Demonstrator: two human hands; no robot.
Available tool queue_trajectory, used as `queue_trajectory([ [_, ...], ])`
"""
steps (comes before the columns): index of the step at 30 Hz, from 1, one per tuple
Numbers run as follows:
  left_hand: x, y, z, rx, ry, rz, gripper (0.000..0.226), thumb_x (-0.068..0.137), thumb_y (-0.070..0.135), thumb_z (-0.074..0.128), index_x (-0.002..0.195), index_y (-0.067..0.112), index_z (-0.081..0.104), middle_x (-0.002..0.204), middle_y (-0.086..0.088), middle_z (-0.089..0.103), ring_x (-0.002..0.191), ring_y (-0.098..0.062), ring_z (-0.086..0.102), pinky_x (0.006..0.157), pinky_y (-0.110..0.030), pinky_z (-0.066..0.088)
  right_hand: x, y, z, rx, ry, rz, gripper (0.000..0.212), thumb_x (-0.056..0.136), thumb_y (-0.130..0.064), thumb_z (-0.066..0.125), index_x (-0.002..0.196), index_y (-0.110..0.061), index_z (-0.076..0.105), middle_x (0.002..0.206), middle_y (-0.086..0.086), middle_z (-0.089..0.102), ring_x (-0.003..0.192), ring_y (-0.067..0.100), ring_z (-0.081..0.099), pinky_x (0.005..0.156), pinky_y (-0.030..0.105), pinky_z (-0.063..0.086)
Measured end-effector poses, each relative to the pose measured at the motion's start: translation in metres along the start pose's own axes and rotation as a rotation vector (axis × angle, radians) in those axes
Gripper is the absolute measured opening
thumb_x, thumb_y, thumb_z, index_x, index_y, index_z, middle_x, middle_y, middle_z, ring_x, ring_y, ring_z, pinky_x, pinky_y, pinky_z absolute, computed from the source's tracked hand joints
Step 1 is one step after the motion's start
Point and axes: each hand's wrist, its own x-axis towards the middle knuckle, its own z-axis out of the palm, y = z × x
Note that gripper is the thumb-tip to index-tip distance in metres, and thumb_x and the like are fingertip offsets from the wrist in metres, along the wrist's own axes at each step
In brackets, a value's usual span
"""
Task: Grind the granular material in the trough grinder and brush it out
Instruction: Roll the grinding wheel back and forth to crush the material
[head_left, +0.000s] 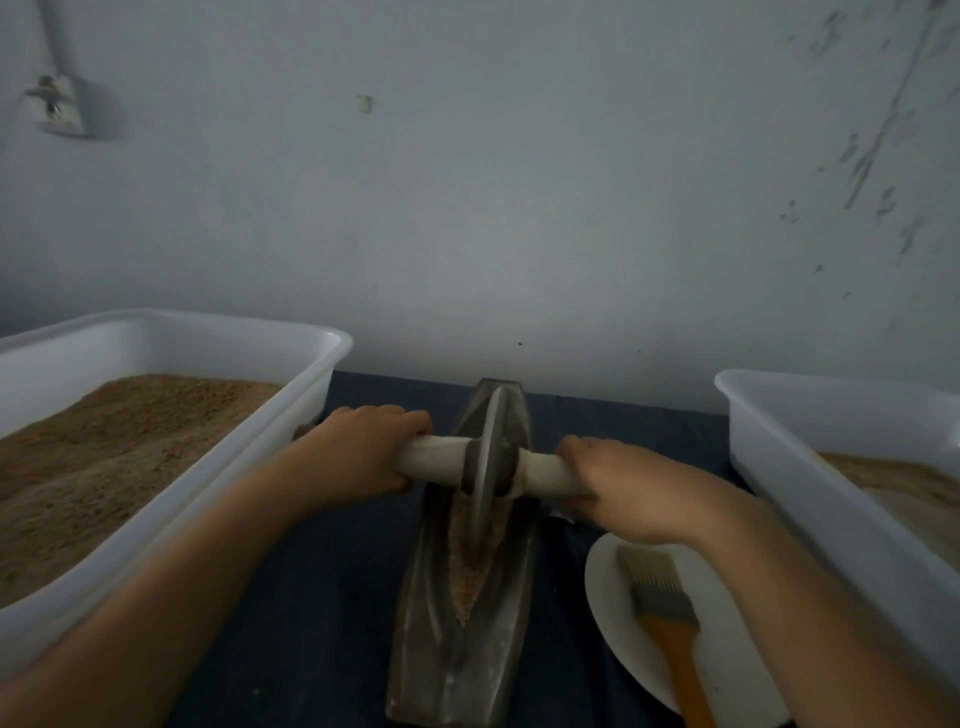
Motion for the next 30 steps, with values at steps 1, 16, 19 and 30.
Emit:
queue_trajectory([
  [1,-0.006,0.003,-0.006,-0.022,-0.059,0.024,0.030,0.083,0.030,0.065,0.105,0.034,0.045,0.099,0.013,0.051,0.091,-0.005,0.050,0.079,-0.020,0.036,-0.006,-0.004,-0.005,0.029,-0.083,-0.007,0.021,0.094,-0.028,0.053,0.106,-0.014,0.042,0.107,0.006,0.053,0.089,0.017,0.049,0.064,0.029,0.034],
  [16,0.007,0.000,0.022,0.223,0.230,-0.068,0.035,0.092,0.038,0.049,0.123,0.029,0.036,0.120,0.007,0.046,0.110,-0.014,0.046,0.093,-0.030,0.034,0.019,0.009,0.019,-0.069,0.314,0.055,0.032,0.091,-0.017,0.050,0.122,-0.016,0.046,0.118,0.004,0.053,0.105,0.021,0.050,0.080,0.030,0.036],
  [19,0.015,0.001,0.038,0.221,0.361,-0.124,0.036,0.092,0.035,0.049,0.126,0.027,0.039,0.122,0.005,0.047,0.110,-0.016,0.046,0.093,-0.030,0.033,0.034,0.017,0.038,-0.124,0.537,0.062,0.045,0.088,-0.014,0.053,0.132,-0.016,0.045,0.124,0.002,0.051,0.113,0.021,0.046,0.092,0.028,0.027],
  [30,-0.014,0.009,-0.012,0.045,-0.174,0.041,0.029,0.091,0.039,0.054,0.114,0.034,0.037,0.110,0.013,0.047,0.102,-0.007,0.047,0.091,-0.025,0.035,-0.006,0.000,-0.006,-0.002,-0.106,-0.018,0.019,0.092,-0.030,0.054,0.101,-0.018,0.042,0.102,0.002,0.052,0.088,0.016,0.050,0.066,0.029,0.034],
])
